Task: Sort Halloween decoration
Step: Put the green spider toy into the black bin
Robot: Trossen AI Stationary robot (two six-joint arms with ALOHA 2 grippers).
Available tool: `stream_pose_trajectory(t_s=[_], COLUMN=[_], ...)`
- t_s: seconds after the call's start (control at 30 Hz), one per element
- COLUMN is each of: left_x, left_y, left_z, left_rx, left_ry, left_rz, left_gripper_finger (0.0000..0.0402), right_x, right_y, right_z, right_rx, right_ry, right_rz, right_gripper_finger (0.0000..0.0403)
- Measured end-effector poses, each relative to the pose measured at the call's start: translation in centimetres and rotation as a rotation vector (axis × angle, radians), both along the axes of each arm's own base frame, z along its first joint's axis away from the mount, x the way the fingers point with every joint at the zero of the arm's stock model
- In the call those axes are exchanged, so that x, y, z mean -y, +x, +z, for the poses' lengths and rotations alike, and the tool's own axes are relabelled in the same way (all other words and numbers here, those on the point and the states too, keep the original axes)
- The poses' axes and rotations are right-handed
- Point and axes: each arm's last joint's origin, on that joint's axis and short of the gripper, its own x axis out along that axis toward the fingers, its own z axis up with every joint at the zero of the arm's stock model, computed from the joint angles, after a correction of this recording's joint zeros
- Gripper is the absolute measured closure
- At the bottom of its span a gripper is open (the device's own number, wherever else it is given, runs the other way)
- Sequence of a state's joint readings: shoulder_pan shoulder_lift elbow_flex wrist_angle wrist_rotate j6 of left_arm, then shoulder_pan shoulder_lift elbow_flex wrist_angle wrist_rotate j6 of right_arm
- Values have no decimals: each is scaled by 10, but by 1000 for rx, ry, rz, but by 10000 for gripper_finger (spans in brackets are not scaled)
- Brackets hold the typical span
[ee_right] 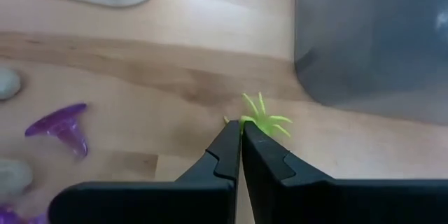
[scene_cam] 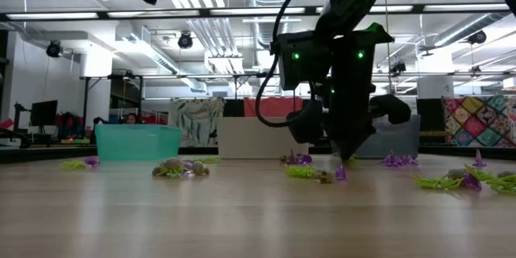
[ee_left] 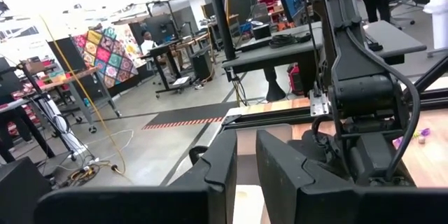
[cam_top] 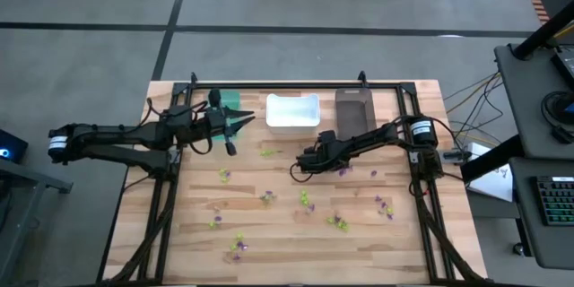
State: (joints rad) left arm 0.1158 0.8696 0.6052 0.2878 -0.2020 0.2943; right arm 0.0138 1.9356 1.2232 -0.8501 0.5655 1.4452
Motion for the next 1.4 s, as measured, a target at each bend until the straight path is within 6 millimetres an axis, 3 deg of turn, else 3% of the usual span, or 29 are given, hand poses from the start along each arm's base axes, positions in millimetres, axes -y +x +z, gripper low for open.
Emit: stream_pose_trajectory(t_s=[0.4,0.67,0.87,1.13,1.27,1.4], left_x=[0,0,0,0,0,0], left_y=[0,0,1,5,5,5], left_z=[0,0,-1,-4,-4,-4], left_rx=[3,6,18,23,37,44], left_ry=[-11,-26,-85,-146,-175,-198], left_rz=[-2,-3,-5,-5,-5,-6], left_gripper_finger=[364,364,364,364,364,364], right_x=[-14,-5,0,4,8,13], right_y=[-4,-9,-11,-13,-14,-14], right_z=[36,57,65,65,65,64], right_rx=[80,-7,-68,-158,-118,-86], right_ry=[104,282,310,200,277,327], right_rz=[84,418,635,669,632,594], right_gripper_finger=[394,394,394,394,390,360])
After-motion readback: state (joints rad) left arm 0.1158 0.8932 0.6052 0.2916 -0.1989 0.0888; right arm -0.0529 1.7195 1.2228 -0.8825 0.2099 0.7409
